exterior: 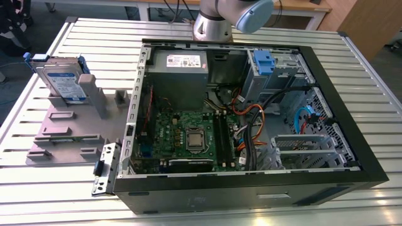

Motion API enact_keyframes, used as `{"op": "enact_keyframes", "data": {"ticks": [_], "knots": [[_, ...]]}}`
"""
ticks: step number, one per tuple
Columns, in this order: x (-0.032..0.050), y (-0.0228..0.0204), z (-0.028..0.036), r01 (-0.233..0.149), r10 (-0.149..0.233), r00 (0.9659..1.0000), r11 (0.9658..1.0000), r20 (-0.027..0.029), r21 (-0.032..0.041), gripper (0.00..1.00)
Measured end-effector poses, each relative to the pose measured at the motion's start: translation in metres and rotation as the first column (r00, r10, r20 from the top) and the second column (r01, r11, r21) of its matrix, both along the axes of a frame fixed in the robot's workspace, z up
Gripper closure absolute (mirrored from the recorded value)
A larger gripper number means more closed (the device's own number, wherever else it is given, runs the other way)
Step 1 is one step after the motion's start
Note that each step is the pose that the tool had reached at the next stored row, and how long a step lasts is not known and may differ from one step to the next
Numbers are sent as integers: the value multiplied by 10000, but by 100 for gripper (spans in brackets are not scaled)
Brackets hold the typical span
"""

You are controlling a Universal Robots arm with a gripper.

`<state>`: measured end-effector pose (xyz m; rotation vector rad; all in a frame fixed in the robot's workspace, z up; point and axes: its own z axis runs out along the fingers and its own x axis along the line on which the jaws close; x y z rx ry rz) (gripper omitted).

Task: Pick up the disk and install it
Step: 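Pick up the disk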

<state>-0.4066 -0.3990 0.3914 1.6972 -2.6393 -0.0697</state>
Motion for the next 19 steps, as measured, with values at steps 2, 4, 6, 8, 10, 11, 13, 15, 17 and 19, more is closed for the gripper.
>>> {"op": "enact_keyframes", "data": {"ticks": [2,4,6,8,10,11,13,15,17,19], "knots": [[0,0,0,-43,43,10000,10000,0,0,89],[0,0,0,-86,86,10000,10000,0,0,89],[0,0,0,-130,130,9999,9999,0,0,89],[0,0,0,-172,172,9999,9999,0,0,89],[0,0,0,-215,215,9998,9998,0,0,89],[0,0,0,-236,236,9997,9997,0,0,89],[0,0,0,-282,282,9996,9996,0,0,89],[0,0,0,-326,326,9995,9995,-1,0,89],[0,0,0,-370,370,9993,9993,0,1,89],[1,0,0,-416,416,9991,9991,0,0,89]]}}
